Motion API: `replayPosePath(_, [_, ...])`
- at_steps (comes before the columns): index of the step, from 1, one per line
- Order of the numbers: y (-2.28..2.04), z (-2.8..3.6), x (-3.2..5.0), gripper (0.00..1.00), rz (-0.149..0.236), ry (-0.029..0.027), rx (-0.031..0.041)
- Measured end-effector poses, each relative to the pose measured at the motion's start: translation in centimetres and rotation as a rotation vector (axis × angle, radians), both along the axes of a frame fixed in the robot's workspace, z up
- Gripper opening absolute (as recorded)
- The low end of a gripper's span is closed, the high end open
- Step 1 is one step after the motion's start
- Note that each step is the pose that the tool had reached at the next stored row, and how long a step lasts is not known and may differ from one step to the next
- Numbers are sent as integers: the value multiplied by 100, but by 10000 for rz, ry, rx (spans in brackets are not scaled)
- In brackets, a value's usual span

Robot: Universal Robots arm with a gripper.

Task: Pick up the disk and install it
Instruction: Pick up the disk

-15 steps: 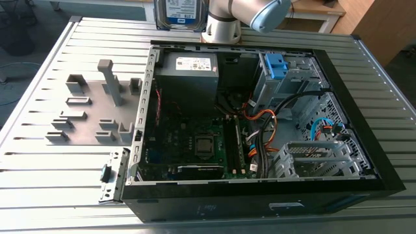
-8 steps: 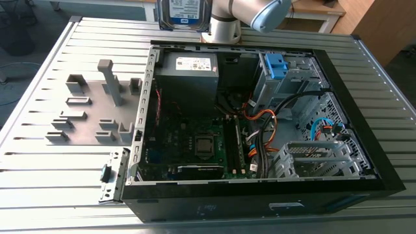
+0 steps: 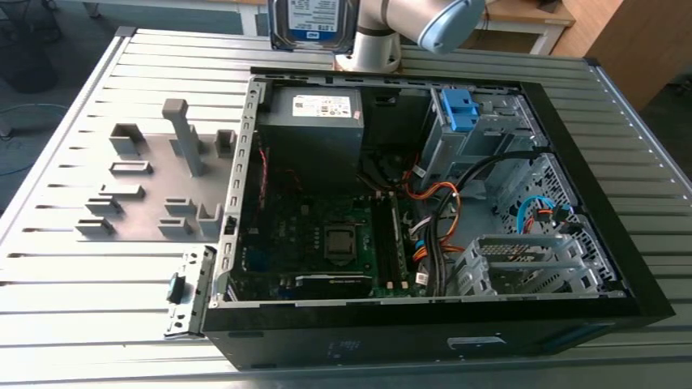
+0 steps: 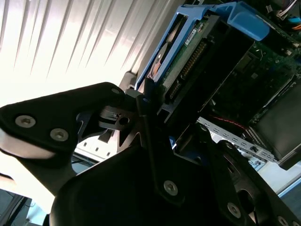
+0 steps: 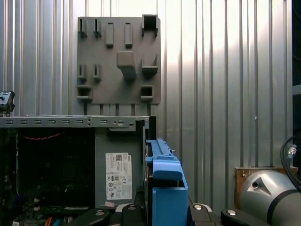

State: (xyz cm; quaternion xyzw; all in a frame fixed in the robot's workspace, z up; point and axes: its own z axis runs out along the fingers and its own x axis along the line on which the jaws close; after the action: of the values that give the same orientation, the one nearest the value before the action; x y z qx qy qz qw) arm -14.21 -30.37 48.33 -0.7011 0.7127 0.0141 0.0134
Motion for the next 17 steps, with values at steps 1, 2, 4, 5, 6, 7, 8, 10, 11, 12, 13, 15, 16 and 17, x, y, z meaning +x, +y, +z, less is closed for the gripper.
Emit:
replayPosePath(1, [0, 0, 9, 36, 0, -1, 0])
replayPosePath(2, [0, 0, 17, 36, 0, -1, 1])
replayPosePath(4, [0, 0, 36, 36, 0, 0, 0])
replayPosePath(5, [0, 0, 45, 36, 0, -1, 0])
replayPosePath(6, [0, 0, 53, 36, 0, 0, 0])
replayPosePath(7, [0, 0, 62, 36, -1, 0, 0])
replayPosePath(8, [0, 0, 70, 36, 0, -1, 0])
replayPosePath(10, [0, 0, 88, 36, 0, 0, 0])
replayPosePath(11, [0, 0, 97, 36, 0, -1, 0])
replayPosePath(12, [0, 0, 106, 36, 0, -1, 0])
replayPosePath(13, [0, 0, 114, 36, 0, -1, 0])
replayPosePath(15, [0, 0, 132, 36, 0, -1, 0])
replayPosePath(16, [0, 0, 141, 36, 0, -1, 0])
replayPosePath(17, [0, 0, 149, 36, 0, 0, 0])
